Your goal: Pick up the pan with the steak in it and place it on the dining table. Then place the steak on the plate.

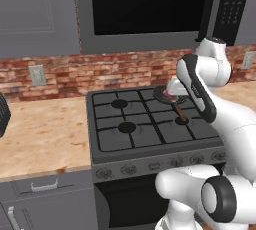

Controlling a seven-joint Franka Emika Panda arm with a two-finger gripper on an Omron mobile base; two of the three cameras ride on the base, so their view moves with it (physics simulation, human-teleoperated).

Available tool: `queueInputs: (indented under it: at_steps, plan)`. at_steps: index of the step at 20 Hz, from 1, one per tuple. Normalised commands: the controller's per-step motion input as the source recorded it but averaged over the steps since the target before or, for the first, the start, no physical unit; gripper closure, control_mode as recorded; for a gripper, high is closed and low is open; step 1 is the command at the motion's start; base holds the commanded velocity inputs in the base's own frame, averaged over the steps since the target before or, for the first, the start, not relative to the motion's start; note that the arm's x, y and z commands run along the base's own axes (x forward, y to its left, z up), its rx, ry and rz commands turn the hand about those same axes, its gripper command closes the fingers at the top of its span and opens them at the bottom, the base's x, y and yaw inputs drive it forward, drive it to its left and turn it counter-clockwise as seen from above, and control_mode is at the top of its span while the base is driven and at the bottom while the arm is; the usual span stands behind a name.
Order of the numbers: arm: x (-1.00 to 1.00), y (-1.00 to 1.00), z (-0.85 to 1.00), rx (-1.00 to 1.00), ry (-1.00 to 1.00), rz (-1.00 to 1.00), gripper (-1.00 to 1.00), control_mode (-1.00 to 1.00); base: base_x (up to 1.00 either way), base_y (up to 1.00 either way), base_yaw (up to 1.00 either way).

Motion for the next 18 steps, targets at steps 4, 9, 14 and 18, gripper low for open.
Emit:
queueInputs:
  at_steps: [4,9,14,18]
  plan:
    - [0.24,-0.51,-0.46,0.02,0.03,-0.01,-1.0,-1.0,0.0,0.0,0.0]
    - [0.52,-0.28,-0.36,0.0,0.06,0.0,-1.0,-1.0,0.0,0.0,0.0]
    - [0.63,-0.25,-0.32,-0.01,0.08,0.0,-1.0,-1.0,0.0,0.0,0.0]
    - [0.64,-0.2,-0.3,-0.02,0.08,0.0,-1.0,-1.0,0.0,0.0,0.0]
